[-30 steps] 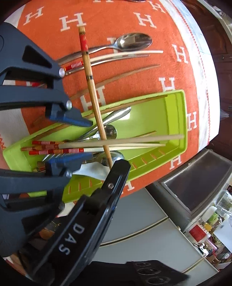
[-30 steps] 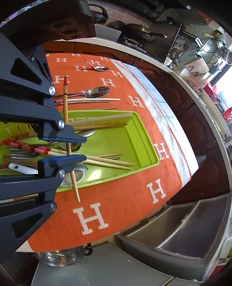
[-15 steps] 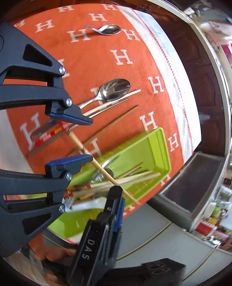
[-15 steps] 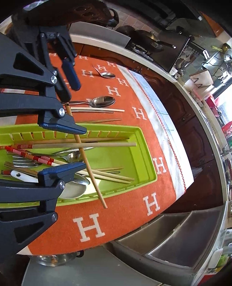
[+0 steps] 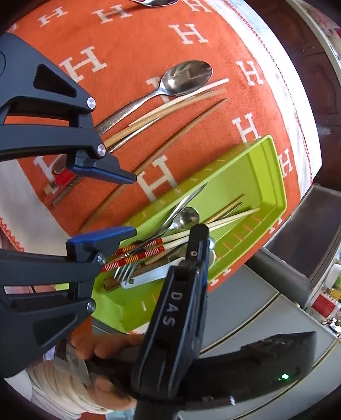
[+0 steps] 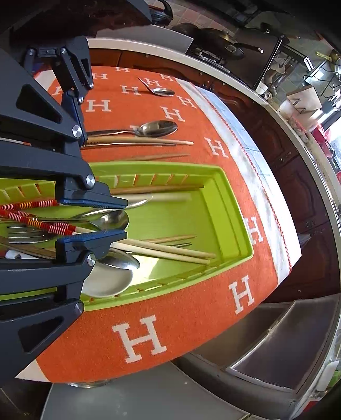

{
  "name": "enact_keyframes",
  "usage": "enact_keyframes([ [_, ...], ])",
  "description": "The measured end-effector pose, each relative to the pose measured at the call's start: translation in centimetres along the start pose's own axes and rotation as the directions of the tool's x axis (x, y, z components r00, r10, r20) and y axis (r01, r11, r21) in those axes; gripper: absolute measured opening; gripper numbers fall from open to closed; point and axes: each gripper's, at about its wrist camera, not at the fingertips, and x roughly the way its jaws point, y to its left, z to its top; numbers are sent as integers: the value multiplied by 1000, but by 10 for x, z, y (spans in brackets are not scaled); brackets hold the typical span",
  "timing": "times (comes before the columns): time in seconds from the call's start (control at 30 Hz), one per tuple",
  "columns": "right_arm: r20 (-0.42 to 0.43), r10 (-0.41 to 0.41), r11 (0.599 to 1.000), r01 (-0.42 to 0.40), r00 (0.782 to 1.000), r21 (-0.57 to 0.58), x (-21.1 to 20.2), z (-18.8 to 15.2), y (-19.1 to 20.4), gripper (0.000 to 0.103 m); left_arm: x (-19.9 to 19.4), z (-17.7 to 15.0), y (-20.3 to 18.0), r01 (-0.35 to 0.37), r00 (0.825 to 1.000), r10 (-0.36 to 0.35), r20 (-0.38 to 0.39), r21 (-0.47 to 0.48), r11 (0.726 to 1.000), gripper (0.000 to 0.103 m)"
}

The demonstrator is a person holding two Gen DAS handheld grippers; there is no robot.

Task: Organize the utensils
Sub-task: 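Move the left gripper to the large metal spoon and grasp it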

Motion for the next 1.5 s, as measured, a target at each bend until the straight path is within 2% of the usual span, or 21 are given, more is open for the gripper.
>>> enact_keyframes([
  [0.07,-3,-3,1000,3,1000,6,3,1,-2,18,-1,0,4,14,1000,-14,3,-29,999,30],
  [0.23,15,9,1000,-9,1000,-22,-5,0,7,18,-10,-5,8,-27,999,29,36,-66,997,30],
  [0.47,35,50,996,-48,998,-69,-21,-8,32,18,-39,-27,27,-129,986,140,86,-129,983,30],
  [0.57,34,70,993,-66,997,-98,-26,-12,49,18,-58,-40,44,-170,977,189,101,-171,970,30],
  [0.73,21,105,984,-100,994,-146,-29,-17,80,18,-93,-59,83,-186,965,228,133,-268,945,30],
  [0.87,3,114,978,-112,993,-176,-23,-17,105,18,-122,-72,122,-192,952,262,159,-356,915,31],
  [1.0,-17,119,974,-120,993,-194,-11,-10,124,20,-136,-77,167,-187,942,286,174,-434,881,37],
  [1.17,-52,128,971,-136,990,-197,19,-1,144,21,-132,-78,215,-170,941,292,169,-508,844,37],
  [1.33,-97,122,976,-138,988,-171,57,3,149,21,-108,-70,260,-130,951,263,164,-561,818,37],
  [1.5,-114,107,978,-125,988,-166,82,4,151,21,-84,-51,293,-118,950,263,169,-584,803,37],
])
